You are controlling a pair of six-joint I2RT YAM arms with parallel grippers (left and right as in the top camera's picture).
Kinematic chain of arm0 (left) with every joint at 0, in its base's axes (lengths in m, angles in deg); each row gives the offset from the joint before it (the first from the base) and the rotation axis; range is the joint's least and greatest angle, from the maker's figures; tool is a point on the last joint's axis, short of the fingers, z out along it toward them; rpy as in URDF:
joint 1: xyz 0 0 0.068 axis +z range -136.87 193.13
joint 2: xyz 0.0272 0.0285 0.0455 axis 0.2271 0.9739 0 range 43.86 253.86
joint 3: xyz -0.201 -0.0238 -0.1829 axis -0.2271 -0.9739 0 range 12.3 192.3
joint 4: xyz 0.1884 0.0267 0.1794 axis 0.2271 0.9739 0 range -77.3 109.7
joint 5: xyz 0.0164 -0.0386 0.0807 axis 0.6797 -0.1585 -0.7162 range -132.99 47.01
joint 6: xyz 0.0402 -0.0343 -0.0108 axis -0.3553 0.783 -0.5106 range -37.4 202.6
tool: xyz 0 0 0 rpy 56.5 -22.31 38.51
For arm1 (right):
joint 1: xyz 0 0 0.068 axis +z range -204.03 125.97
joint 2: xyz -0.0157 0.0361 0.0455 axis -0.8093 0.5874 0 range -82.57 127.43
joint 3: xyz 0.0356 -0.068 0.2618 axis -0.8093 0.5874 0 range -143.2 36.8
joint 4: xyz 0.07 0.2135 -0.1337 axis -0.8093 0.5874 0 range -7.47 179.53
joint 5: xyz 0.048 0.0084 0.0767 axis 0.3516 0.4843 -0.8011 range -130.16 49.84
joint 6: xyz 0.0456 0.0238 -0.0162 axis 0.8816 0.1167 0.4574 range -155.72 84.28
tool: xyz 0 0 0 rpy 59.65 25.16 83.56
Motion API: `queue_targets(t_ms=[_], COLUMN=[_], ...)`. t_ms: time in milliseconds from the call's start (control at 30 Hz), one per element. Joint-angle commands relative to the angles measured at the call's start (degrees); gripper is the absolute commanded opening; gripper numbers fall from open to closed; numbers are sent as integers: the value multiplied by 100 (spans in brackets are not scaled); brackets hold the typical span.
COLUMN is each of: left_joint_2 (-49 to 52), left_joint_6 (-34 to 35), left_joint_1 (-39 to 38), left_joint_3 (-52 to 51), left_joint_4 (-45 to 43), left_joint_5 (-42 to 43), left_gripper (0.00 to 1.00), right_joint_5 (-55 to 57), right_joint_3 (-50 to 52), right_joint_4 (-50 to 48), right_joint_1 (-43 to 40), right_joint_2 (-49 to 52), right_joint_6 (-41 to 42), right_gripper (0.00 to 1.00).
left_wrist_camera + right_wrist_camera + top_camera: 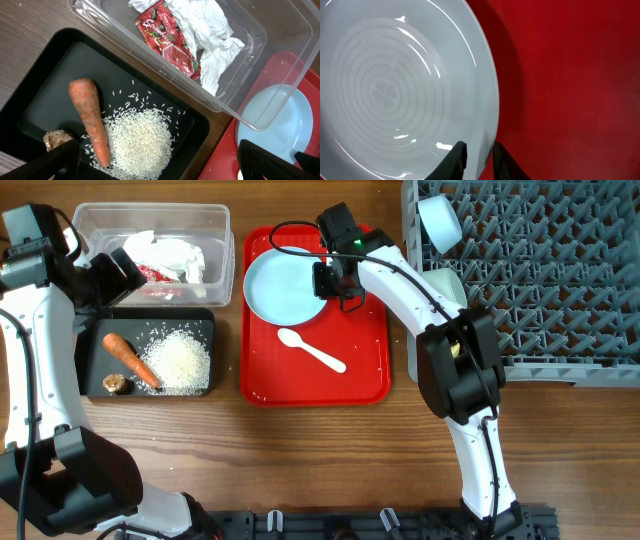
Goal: Sort waste into correct bins and load items into the dishwasher rack
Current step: 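Grasp the edge of the light blue plate with the right gripper, then stand the light blue plate upright in the rack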
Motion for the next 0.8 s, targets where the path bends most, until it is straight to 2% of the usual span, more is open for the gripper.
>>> queue_targets(t_ms=[0,100,200,600,633,667,767], left_joint_2=[-59,-61,-59,-59,-59,-59,-59], left_joint_6=[50,50,50,50,50,50,48], left_joint_1=[-4,-4,-4,-4,-4,-4,-4], left_joint_3=[109,109,109,109,109,109,109], left_joint_4=[4,4,4,4,4,4,4], left_joint_5=[-55,-55,-55,-55,-55,-55,-55], left_gripper=[100,100,100,100,100,100,100], right_joint_5=[92,155,273,629,699,778,920], right_joint_3=[-28,-24,-20,105,170,201,195], right_joint_4=[15,46,42,-52,-63,-48,129], right_joint_1=[13,13,13,7,7,7,-4], right_joint_2=[92,127,157,315,315,315,280], right_joint_6=[-446,-570,-570,-719,-721,-719,-719], right_gripper=[22,21,15,22,20,6,4])
